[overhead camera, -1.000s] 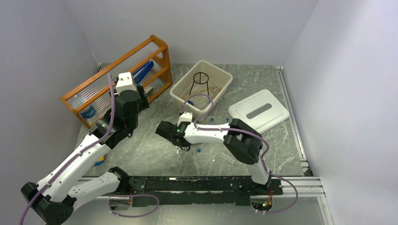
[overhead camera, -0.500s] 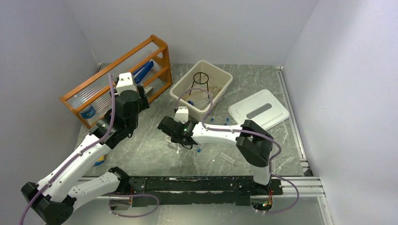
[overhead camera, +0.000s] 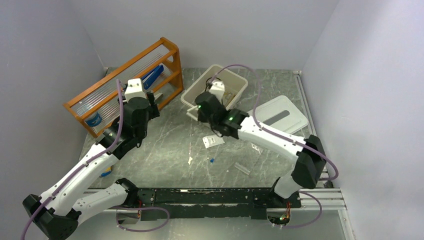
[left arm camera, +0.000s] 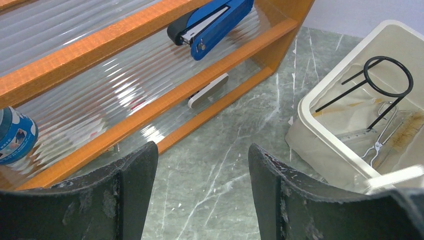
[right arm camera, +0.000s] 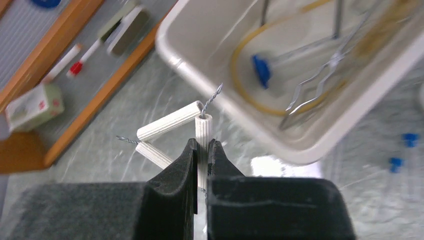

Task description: Organize the chemistry lab equipment

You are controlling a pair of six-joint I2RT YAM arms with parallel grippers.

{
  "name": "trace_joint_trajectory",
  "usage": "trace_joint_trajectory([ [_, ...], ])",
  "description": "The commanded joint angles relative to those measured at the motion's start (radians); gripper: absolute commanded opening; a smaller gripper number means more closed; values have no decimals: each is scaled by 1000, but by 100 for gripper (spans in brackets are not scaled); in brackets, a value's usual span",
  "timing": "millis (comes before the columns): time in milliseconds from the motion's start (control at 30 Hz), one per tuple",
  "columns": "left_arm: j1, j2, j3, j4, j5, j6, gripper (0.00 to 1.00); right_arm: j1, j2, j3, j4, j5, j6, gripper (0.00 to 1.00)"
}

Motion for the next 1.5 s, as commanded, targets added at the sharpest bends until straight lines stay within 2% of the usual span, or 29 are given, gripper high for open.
trace_joint_trajectory([
  [0,5,-11,-6,17,11,6,70,-116,-38,25,-15,43,-91,0],
  [300,5,2,-5,18,34,4,70,-267,71,103,8,-26,-232,0],
  [600,5,3,-6,17,35,5,70,-289,296,232,10,-179,-300,0],
  [933,5,17,-5,17,43,-1,70,-294,470,327,17,-235,-323,0],
  [1233,5,27,-8,24,61,3,69,-301,508,368,10,-258,-306,22],
  [1467,5,34,-3,18,74,2,71,-303,464,395,-34,-253,-273,37],
])
